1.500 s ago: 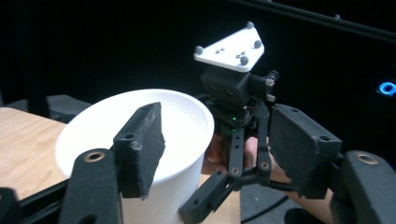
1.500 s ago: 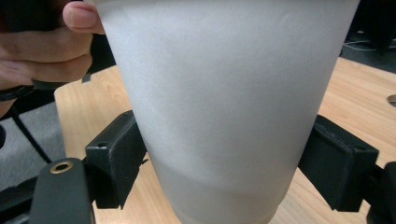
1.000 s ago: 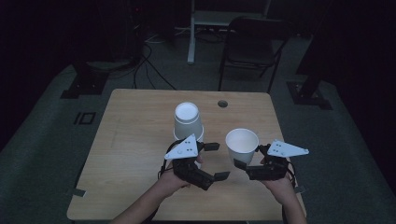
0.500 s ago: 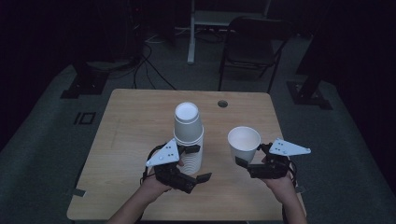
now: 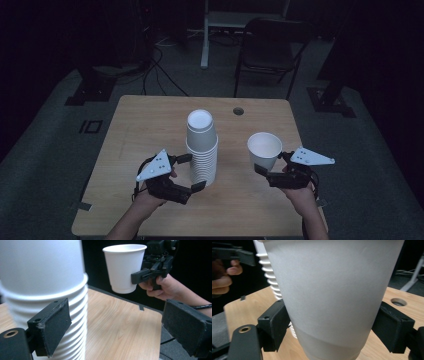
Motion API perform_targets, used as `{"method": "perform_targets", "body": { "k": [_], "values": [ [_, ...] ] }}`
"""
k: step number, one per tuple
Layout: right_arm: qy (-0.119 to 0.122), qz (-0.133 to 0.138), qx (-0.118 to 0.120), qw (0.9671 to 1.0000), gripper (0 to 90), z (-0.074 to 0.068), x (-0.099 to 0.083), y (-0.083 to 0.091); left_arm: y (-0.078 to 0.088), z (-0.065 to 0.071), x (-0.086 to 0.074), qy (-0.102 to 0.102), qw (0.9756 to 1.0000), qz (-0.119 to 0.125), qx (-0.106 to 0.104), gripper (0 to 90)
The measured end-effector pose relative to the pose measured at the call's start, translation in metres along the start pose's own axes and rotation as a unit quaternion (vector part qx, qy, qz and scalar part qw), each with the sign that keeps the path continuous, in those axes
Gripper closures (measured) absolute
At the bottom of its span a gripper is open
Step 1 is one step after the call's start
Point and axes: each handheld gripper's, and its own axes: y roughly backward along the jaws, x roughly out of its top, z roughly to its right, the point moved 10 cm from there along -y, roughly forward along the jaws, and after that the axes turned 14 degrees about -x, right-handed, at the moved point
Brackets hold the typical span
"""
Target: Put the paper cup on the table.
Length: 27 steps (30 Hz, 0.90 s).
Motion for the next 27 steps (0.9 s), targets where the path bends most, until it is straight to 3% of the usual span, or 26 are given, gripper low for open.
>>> {"method": "perform_targets", "body": {
  "k": [9,12,17,18,19,21,27],
  "values": [
    [-0.017,0.0,-0.027,0.9995,19.6,0.019,-0.006,-0.013,0.03,-0.027,-0.026,0.025,0.9978,0.007,0.061,9.0],
    [-0.017,-0.006,-0.036,0.9992,19.6,0.023,-0.01,-0.021,0.041,-0.04,-0.041,0.034,0.9951,-0.001,0.092,8.9],
    [-0.027,-0.018,-0.045,0.9985,19.7,0.032,-0.021,-0.036,0.057,-0.057,-0.066,0.049,0.9908,-0.011,0.126,9.0],
    [-0.027,-0.018,-0.045,0.9985,19.7,0.032,-0.021,-0.036,0.057,-0.057,-0.066,0.049,0.9908,-0.011,0.126,9.0],
    [-0.033,-0.018,-0.045,0.9983,19.6,0.034,-0.023,-0.04,0.063,-0.064,-0.075,0.058,0.9887,-0.011,0.138,9.0],
    [-0.042,-0.019,-0.054,0.9975,19.7,0.042,-0.029,-0.048,0.069,-0.069,-0.084,0.068,0.9878,-0.004,0.14,8.9],
    [-0.06,-0.011,-0.072,0.9956,19.6,0.057,-0.036,-0.063,0.086,-0.088,-0.115,0.089,0.9775,-0.034,0.188,8.9]
  ]
}}
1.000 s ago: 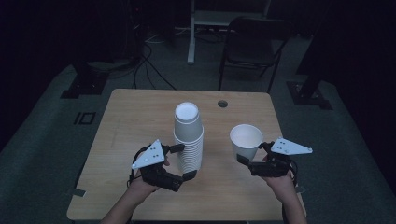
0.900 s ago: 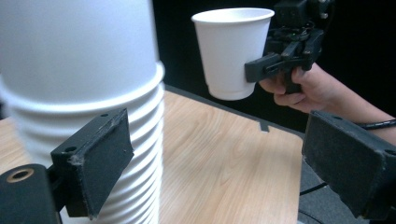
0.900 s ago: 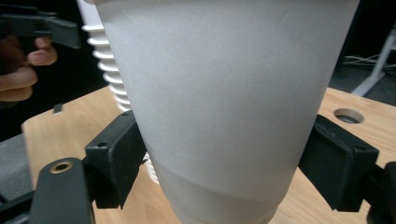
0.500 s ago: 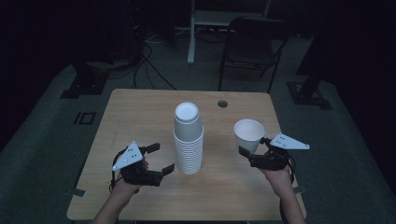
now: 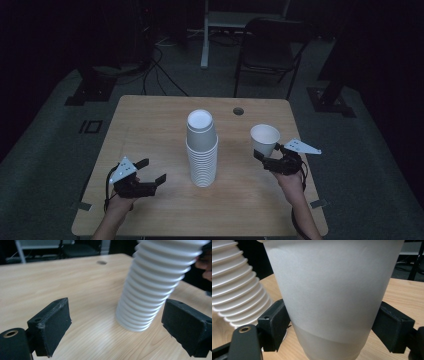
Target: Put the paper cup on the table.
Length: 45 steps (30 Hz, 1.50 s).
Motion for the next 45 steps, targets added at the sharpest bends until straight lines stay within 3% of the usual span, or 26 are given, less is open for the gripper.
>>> {"method": "perform_targets", "body": {
  "k": [2,11,14,23,27,30,35,45],
  "values": [
    [-0.004,-0.002,-0.002,1.0,19.6,0.004,-0.002,-0.006,0.002,-0.007,-0.007,-0.003,0.9998,-0.01,0.016,8.9],
    [-0.011,-0.025,-0.027,0.9993,19.6,0.019,-0.017,-0.034,0.012,-0.035,-0.039,0.026,0.9973,-0.035,0.059,8.9],
    [-0.022,-0.035,-0.03,0.9987,19.6,0.022,-0.024,-0.042,0.014,-0.039,-0.048,0.043,0.9968,-0.033,0.059,8.9],
    [-0.033,-0.061,-0.051,0.9963,19.6,0.033,-0.039,-0.06,0.019,-0.048,-0.056,0.052,0.9953,-0.036,0.074,8.9],
    [-0.028,-0.069,-0.083,0.9937,19.6,0.041,-0.048,-0.07,0.019,-0.049,-0.062,0.054,0.9947,-0.042,0.077,8.9],
    [-0.034,-0.076,-0.096,0.9919,19.5,0.046,-0.053,-0.073,0.018,-0.048,-0.062,0.053,0.9946,-0.042,0.079,8.9],
    [-0.021,-0.094,-0.112,0.989,19.5,0.051,-0.066,-0.078,0.018,-0.049,-0.063,0.055,0.9945,-0.043,0.079,8.9],
    [-0.013,-0.099,-0.112,0.9887,18.7,0.051,-0.073,-0.08,0.019,-0.055,-0.068,0.055,0.9927,-0.056,0.092,8.9]
  ]
}}
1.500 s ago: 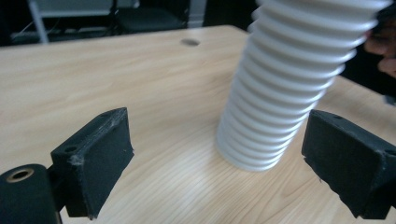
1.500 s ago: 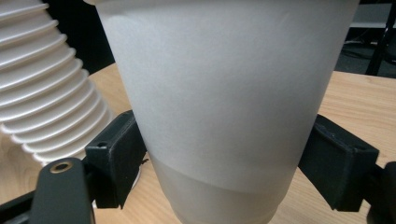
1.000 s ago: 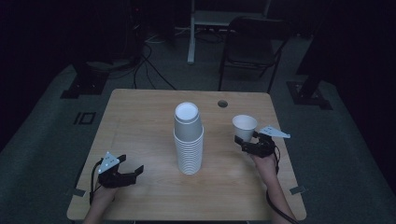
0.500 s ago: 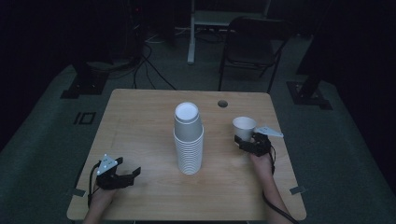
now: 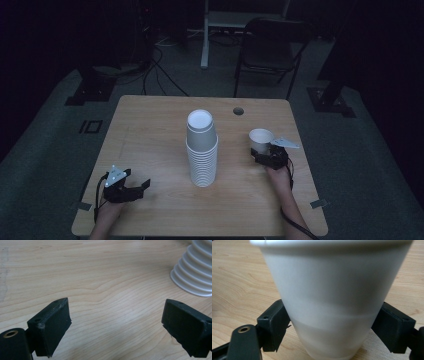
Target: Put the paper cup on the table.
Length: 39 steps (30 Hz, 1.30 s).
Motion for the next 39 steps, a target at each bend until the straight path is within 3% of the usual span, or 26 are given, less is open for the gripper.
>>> {"method": "perform_targets", "body": {
  "k": [7,14,17,21,29,39],
  "values": [
    [-0.003,-0.002,0.02,0.9998,10.7,-0.004,-0.002,0.003,0.002,-0.008,-0.005,0.005,0.9999,-0.007,0.012,8.9],
    [0.019,0.005,0.005,0.9998,10.2,-0.001,-0.005,0.006,0.003,-0.009,-0.005,0.009,0.9999,-0.003,0.013,8.9],
    [0.022,0.001,0.012,0.9997,10.2,0.0,-0.009,0.009,0.003,-0.009,-0.005,0.01,0.9999,-0.003,0.013,8.9],
    [0.022,0.001,0.025,0.9995,10.1,0.001,-0.013,0.017,0.004,-0.01,-0.005,0.011,0.9999,-0.003,0.011,8.9],
    [0.046,-0.012,0.032,0.9983,9.7,0.005,-0.028,0.032,0.005,-0.01,-0.006,0.014,0.9998,-0.004,0.011,8.9],
    [0.061,-0.016,0.047,0.9969,9.7,0.007,-0.043,0.053,0.006,-0.01,-0.007,0.014,0.9998,-0.004,0.013,8.9]
  ]
}}
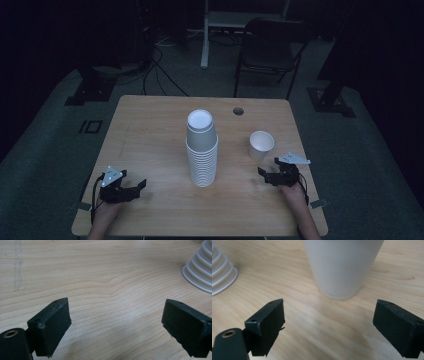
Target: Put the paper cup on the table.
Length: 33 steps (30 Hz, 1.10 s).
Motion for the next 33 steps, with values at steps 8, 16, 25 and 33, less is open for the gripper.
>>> {"method": "perform_targets", "body": {
  "k": [8,16,25,33],
  "values": [
    [0.01,-0.004,0.003,0.9999,9.8,-0.002,-0.014,0.018,0.002,0.0,-0.001,-0.001,1.0,0.0,0.002,8.9],
    [0.02,-0.011,0.007,0.9997,9.8,-0.005,-0.026,0.031,0.003,0.0,-0.003,-0.002,1.0,-0.002,0.003,8.9],
    [0.032,-0.018,0.031,0.9989,9.8,-0.014,-0.04,0.053,0.007,-0.003,-0.005,0.003,0.9999,-0.009,0.014,8.5],
    [0.039,-0.032,0.012,0.9986,12.0,-0.007,-0.055,0.06,0.012,-0.005,-0.01,0.006,0.9995,-0.013,0.026,8.2]
  ]
}}
